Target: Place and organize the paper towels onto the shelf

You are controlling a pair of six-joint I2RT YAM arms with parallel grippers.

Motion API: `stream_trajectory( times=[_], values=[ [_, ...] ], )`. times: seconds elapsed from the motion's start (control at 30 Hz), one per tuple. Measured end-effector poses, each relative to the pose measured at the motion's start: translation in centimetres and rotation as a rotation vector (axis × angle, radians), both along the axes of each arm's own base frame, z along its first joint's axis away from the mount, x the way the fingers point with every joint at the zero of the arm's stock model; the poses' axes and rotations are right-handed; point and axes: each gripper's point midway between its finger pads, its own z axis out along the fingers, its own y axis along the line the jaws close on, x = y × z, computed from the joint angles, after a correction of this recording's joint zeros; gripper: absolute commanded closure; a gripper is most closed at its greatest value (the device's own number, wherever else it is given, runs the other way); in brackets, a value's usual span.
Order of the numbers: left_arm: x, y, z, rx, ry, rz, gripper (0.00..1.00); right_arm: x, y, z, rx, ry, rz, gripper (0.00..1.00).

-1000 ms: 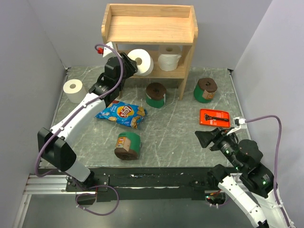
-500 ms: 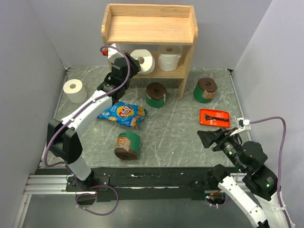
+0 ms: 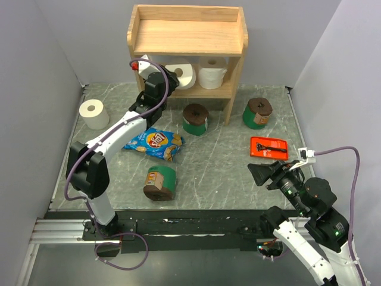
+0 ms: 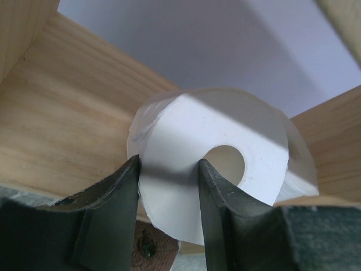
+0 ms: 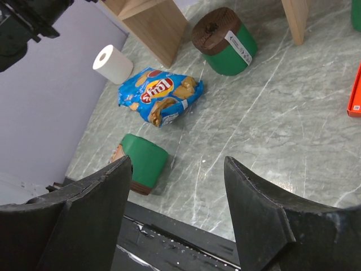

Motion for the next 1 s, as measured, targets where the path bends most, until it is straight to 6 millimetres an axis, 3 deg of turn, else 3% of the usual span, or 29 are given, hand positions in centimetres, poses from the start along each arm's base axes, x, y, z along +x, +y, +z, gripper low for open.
stream_trajectory(
  times=[0.17,0.43,0.53,0.73,1.0],
  values=[
    [0.8,-0.7,0.8,-0.02,-0.028,-0.004,0.66,0.0,0.0,0.0,0.0,0.0,0.0,0.27],
    [1.0,-2.2,0.3,-0.023,-0.035,-0.018,0.64,0.0,0.0,0.0,-0.003,-0.002,0.0,0.27],
    [1.0,-2.3,0.4,-0.022,-0.036,-0.018,0.61,0.0,0.0,0.0,-0.007,-0.004,0.0,0.26],
    [1.5,-3.0,0.7,-0.019,-0.041,-0.032,0.41,0.0,-0.1,0.0,-0.008,-0.004,-0.001,0.26],
    [1.0,-4.5,2.1,-0.048,-0.077,-0.064,0.36,0.0,-0.1,0.0,-0.01,-0.005,-0.001,0.26]
  ],
)
